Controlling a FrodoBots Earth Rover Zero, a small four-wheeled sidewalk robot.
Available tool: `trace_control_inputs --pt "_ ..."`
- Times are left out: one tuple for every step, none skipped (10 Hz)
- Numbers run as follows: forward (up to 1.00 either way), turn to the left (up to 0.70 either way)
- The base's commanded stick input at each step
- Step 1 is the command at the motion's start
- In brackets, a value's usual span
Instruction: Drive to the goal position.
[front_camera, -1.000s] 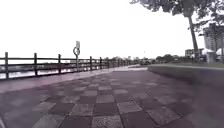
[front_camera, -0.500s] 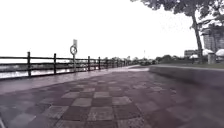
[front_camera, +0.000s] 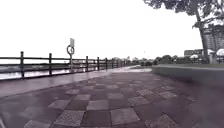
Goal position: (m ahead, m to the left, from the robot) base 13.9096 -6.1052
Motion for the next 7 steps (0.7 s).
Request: trace_control_inputs --pt "1.0 0.0" --pt "1.0 0.0" --pt "1.0 0.0" --pt "1.0 0.0" --pt "1.0 0.0" --pt "1.0 0.0" --pt "1.0 0.0"
